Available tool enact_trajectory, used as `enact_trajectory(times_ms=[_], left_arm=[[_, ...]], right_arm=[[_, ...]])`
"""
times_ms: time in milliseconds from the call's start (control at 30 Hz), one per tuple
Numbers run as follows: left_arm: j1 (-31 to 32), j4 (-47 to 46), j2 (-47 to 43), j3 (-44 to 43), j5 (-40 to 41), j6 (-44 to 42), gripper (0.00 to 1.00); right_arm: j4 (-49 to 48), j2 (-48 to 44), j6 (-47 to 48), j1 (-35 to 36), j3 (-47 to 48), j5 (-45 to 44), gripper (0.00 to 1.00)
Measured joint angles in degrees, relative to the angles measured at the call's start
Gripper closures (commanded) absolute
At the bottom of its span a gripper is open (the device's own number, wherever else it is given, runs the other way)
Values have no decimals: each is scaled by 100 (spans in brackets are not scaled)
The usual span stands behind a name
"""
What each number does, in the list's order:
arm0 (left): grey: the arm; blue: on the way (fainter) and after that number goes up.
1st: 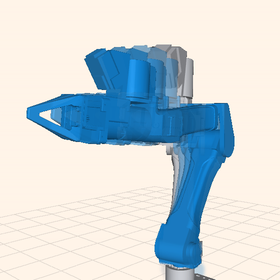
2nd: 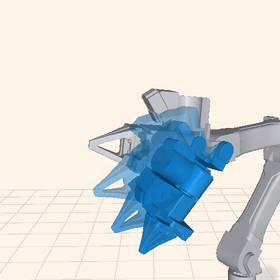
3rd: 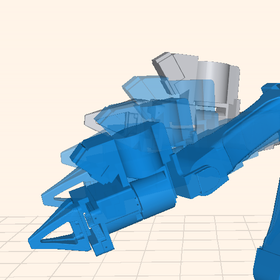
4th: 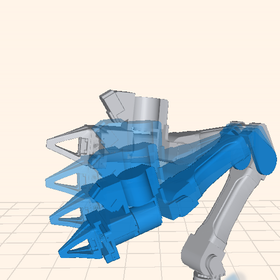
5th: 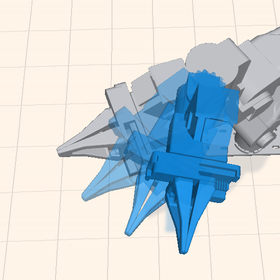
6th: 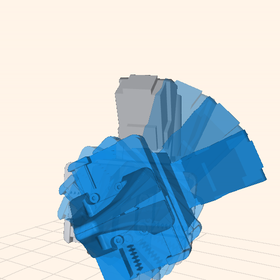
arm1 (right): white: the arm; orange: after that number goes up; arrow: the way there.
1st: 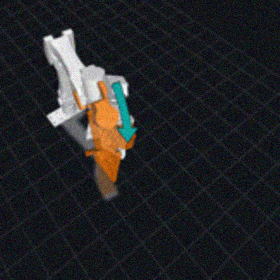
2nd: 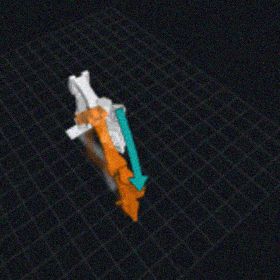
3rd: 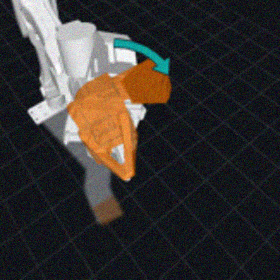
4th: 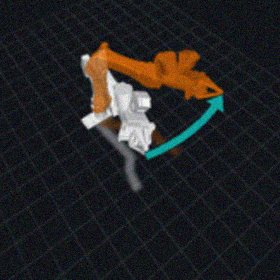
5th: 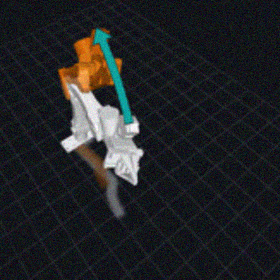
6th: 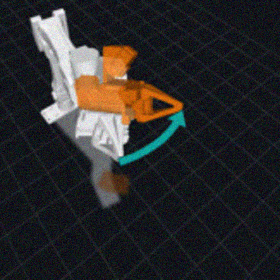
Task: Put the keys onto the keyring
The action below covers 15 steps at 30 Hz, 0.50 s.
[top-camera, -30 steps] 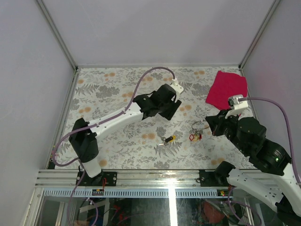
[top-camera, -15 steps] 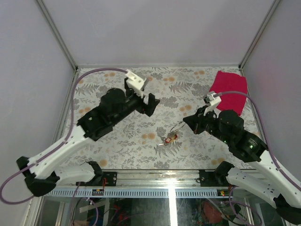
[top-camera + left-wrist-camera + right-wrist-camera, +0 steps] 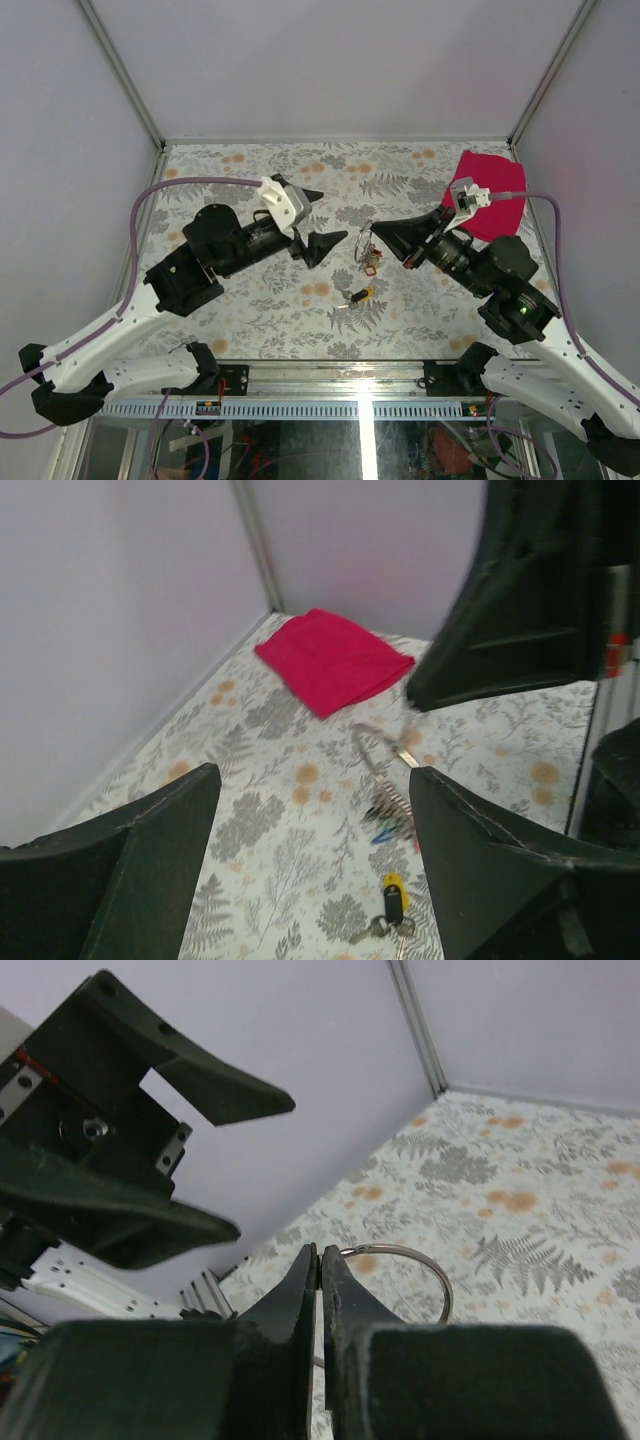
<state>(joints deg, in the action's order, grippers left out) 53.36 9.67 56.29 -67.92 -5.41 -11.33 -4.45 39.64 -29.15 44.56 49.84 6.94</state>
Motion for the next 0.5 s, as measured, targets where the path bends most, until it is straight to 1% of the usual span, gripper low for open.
enact_trajectory(times_ms=[133, 233, 367, 500], left_arm=[[527, 26, 173, -317, 22, -431, 23], [901, 59, 293, -562, 149, -741, 24], [1366, 83, 457, -903, 439, -1117, 28], [1766, 107, 621, -1019, 914, -1484, 33]], right_arm=[[-365, 2, -186, 0, 2, 35, 100], [-404, 31, -254, 0, 39, 79, 100], [-407, 63, -323, 0, 61, 144, 100], [-411, 61, -385, 0, 66, 181, 100]])
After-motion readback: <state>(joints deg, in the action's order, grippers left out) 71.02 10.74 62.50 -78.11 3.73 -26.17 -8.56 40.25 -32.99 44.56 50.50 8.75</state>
